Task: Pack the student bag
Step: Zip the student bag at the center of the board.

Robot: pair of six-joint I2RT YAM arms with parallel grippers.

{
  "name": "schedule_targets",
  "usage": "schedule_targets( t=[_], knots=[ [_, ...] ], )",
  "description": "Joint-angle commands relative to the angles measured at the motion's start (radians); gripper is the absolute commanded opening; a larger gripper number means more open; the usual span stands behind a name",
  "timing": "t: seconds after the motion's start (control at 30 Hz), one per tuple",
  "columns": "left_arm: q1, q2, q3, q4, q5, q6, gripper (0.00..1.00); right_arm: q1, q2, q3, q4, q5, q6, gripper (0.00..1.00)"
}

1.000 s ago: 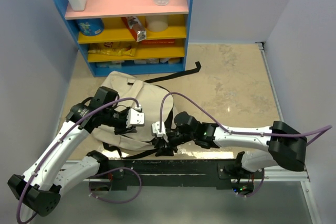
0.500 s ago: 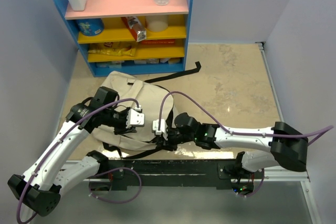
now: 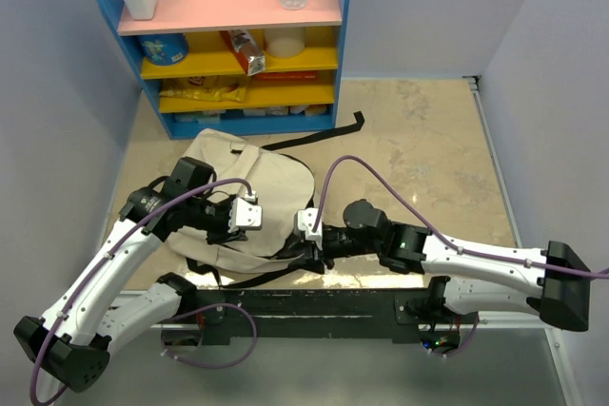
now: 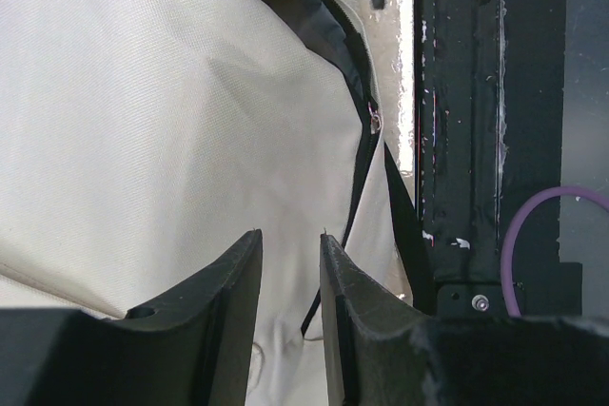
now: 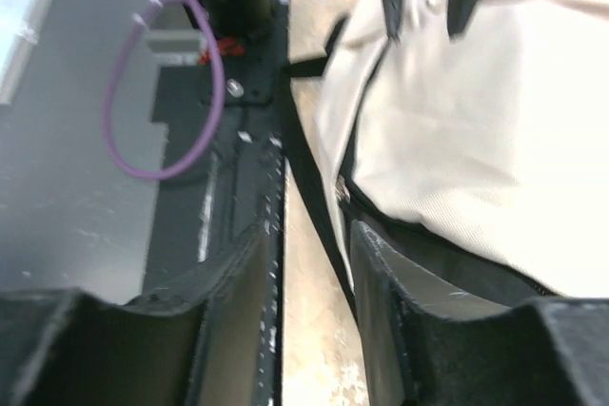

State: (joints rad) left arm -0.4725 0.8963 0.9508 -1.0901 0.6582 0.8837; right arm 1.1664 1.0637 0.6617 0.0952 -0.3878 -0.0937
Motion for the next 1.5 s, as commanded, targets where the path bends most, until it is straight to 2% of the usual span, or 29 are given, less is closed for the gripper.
schedule_targets(
  t=[0.0, 0.37, 0.6, 0.8, 1.0, 1.27, 1.47],
  knots=[
    [0.003, -0.005, 0.025, -0.010, 0.020, 0.028, 0.35, -0.037, 0.076, 0.021, -0.032, 0.041, -0.047, 0.45],
    [0.003, -0.005, 0.020, -0.016, 0.020, 0.037, 0.36, -0.128, 0.203, 0.015, 0.110, -0.071, 0.003, 0.52],
    [0.002, -0.008, 0.025, -0.019, 0.020, 0.035, 0.36, -0.134, 0.308, 0.033, 0.190, -0.172, 0.045, 0.52],
    [0.003, -0.010, 0.020, -0.019, 0.018, 0.040, 0.36, -0.134, 0.337, 0.016, 0.262, -0.220, 0.086, 0.50],
    [0.003, -0.007, 0.036, -0.022, 0.006, 0.043, 0.36, -0.134, 0.366, 0.016, 0.271, -0.250, 0.115, 0.40],
    [0.003, -0.002, 0.042, -0.028, 0.001, 0.047, 0.36, -0.134, 0.397, 0.012, 0.290, -0.276, 0.149, 0.13],
    [0.003, -0.002, 0.034, -0.031, 0.006, 0.055, 0.36, -0.134, 0.363, -0.031, 0.374, -0.260, 0.224, 0.08]
  ],
)
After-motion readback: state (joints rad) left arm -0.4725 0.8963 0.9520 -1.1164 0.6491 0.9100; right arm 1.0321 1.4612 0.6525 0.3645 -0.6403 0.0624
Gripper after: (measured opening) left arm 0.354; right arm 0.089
